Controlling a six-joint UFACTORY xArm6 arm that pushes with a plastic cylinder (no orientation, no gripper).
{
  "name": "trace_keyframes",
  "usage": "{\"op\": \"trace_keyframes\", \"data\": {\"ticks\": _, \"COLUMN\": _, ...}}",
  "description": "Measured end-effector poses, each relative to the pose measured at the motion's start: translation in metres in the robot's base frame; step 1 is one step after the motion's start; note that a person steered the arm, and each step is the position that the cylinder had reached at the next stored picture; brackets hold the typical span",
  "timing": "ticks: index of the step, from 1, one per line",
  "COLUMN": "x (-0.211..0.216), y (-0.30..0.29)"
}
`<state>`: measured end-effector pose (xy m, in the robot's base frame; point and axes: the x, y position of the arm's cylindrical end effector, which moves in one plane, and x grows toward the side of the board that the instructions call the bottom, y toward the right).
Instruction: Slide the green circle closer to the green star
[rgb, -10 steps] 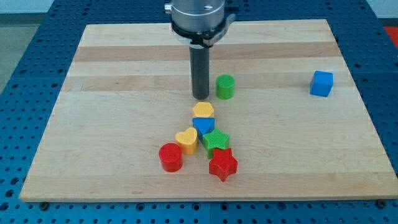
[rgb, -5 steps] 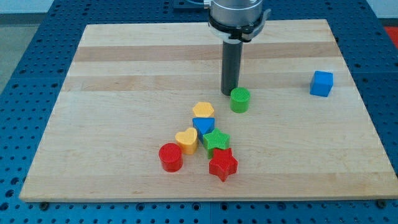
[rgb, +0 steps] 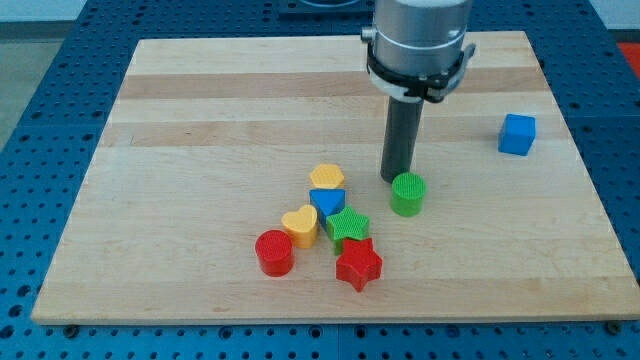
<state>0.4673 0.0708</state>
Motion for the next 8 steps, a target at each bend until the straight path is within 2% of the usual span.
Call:
{"op": "trace_keyframes", "data": {"ticks": 5, "x": 0.005, "y": 0.057}}
{"op": "trace_keyframes", "data": {"ticks": 7, "x": 0.032, "y": 0.051}}
{"op": "trace_keyframes", "data": {"ticks": 8, "x": 0.032, "y": 0.029}}
